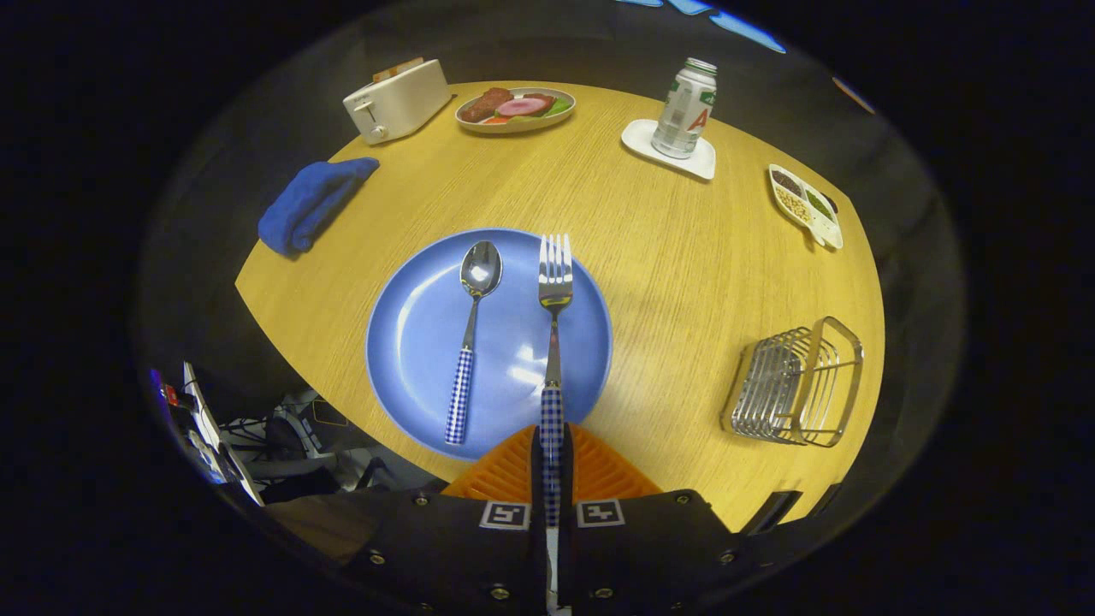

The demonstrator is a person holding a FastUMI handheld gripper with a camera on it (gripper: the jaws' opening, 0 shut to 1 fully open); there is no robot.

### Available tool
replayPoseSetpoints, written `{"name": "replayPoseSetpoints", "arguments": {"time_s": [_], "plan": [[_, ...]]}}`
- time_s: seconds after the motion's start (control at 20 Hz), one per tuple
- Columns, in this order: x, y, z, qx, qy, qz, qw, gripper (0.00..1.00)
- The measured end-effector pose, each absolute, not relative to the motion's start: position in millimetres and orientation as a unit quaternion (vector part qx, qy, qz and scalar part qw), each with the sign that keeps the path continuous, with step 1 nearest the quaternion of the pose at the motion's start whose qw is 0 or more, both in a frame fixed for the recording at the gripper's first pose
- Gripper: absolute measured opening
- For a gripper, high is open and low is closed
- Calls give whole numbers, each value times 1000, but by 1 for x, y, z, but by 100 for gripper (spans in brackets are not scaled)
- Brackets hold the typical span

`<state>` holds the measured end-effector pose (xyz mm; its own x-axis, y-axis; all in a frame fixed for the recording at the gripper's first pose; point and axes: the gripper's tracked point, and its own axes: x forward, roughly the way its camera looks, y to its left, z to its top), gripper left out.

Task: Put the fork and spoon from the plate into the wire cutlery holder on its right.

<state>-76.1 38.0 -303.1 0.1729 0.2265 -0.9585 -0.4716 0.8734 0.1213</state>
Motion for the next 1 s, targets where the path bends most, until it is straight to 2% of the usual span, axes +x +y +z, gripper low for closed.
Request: {"name": "replayPoseSetpoints", "arguments": {"time_s": [0.6,1.0], "plan": [[-87,-72,-233,-82,629,199,747,6],[-88,-142,-221,-82,668,171,720,6]]}}
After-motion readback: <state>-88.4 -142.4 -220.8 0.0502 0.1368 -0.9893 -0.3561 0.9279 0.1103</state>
